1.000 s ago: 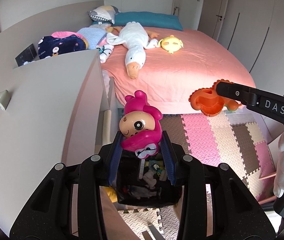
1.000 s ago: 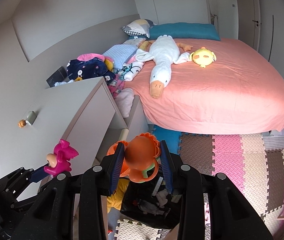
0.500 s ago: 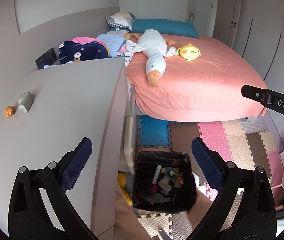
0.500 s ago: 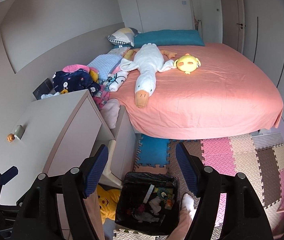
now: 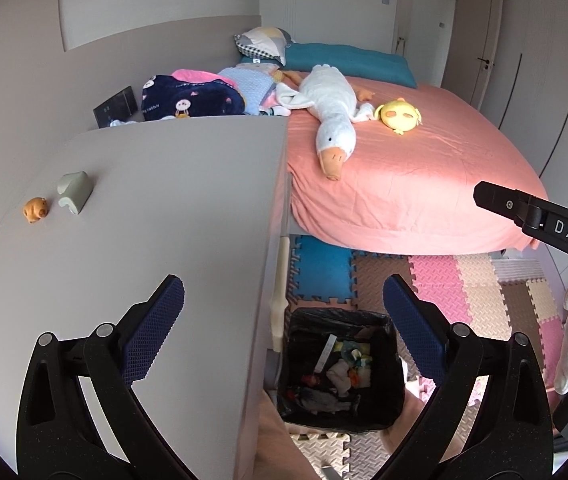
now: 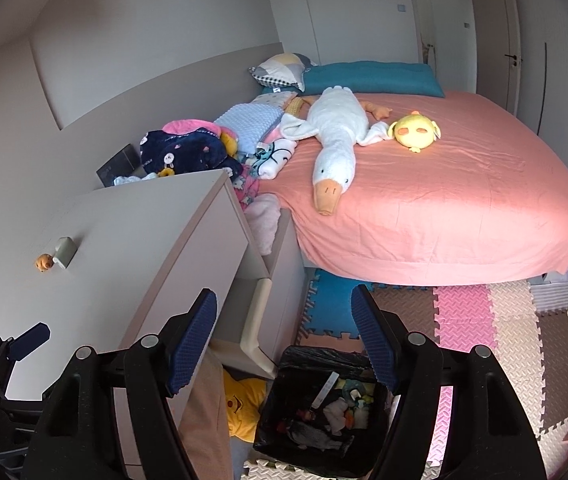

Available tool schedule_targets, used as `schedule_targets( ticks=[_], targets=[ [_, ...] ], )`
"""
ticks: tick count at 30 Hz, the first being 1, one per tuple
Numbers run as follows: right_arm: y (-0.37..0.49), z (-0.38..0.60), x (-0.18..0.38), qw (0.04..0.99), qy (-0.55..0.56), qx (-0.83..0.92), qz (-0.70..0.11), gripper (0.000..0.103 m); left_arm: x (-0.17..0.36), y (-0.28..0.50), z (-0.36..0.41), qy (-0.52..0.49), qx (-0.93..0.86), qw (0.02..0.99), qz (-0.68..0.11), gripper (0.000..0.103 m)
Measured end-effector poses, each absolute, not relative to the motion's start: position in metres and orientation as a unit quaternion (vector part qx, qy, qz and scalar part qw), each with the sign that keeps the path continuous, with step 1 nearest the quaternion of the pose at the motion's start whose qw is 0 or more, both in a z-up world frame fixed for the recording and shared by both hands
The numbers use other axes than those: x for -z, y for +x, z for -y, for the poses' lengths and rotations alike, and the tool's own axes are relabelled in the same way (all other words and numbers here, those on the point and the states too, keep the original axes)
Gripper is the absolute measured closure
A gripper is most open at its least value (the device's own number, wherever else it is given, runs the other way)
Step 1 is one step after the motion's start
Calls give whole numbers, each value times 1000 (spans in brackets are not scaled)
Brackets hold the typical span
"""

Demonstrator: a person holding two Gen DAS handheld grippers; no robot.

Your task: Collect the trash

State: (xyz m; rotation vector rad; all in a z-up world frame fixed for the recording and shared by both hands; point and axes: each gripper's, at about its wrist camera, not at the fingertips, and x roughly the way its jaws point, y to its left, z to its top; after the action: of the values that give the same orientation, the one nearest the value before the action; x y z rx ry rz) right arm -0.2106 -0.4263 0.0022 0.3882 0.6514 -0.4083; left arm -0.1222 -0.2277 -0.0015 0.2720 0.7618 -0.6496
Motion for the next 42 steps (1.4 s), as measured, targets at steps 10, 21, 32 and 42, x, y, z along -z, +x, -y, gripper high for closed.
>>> schedule_targets(
  ticks=[10,21,32,42],
  targets=[
    [-161,380,1,918,181,147,-320,33,5,-87,177,102,257,888,-367,7],
    [-107,334,6,920,172,106,-336,33,7,-39,120,68,198,906,-367,7],
    [-56,288,2,924,154,73,-343,33,11,13,60,14,136,918,-371,7],
    [-3,257,5,922,142,49,-357,32,25,61,24,-8,98,916,-389,7]
  ],
)
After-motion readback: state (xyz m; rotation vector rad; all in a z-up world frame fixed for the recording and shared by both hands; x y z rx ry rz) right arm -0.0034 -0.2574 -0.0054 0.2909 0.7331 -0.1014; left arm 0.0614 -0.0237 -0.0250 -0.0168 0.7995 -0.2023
